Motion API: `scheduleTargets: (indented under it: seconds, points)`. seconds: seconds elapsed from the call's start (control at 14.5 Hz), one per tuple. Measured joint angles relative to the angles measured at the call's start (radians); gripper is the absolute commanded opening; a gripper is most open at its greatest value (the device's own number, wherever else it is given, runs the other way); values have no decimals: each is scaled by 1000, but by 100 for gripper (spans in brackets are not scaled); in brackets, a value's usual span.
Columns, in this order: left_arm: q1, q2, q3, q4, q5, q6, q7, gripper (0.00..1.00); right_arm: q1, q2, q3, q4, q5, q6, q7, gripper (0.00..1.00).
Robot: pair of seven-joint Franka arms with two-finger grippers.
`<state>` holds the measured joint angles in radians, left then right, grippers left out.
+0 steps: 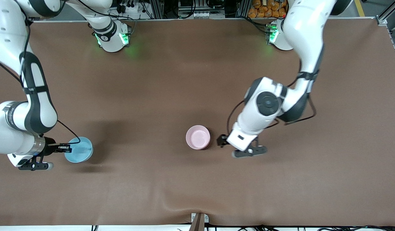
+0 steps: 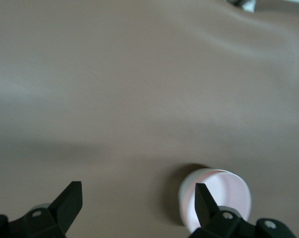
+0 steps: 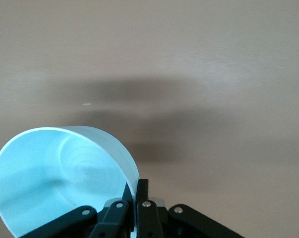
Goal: Stack pink and blue bowls on white bowl
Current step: 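Release the pink bowl with the left gripper while the right gripper grasps the blue bowl, then carry the blue bowl onto the pink bowl with the right gripper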
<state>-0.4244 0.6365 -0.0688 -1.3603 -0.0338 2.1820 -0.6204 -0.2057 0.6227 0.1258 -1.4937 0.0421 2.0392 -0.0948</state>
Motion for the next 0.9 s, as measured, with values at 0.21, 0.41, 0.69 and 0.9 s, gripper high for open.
scheduleTargets:
  seconds: [0.21, 0.41, 0.69, 0.9]
  points:
    - [69, -53, 2, 0, 21, -91, 91, 100, 15, -48, 105, 0, 3, -62, 197, 0]
    - [155, -89, 1, -1, 22, -148, 243, 100, 33, -56, 213, -1, 3, -66, 363, 0]
    - [309, -146, -51, 0, 22, -252, 402, 100, 106, -56, 272, -10, 5, -24, 543, 0]
    - [370, -222, -70, 1, 22, -369, 465, 100, 208, -46, 274, -21, 5, 38, 696, 0]
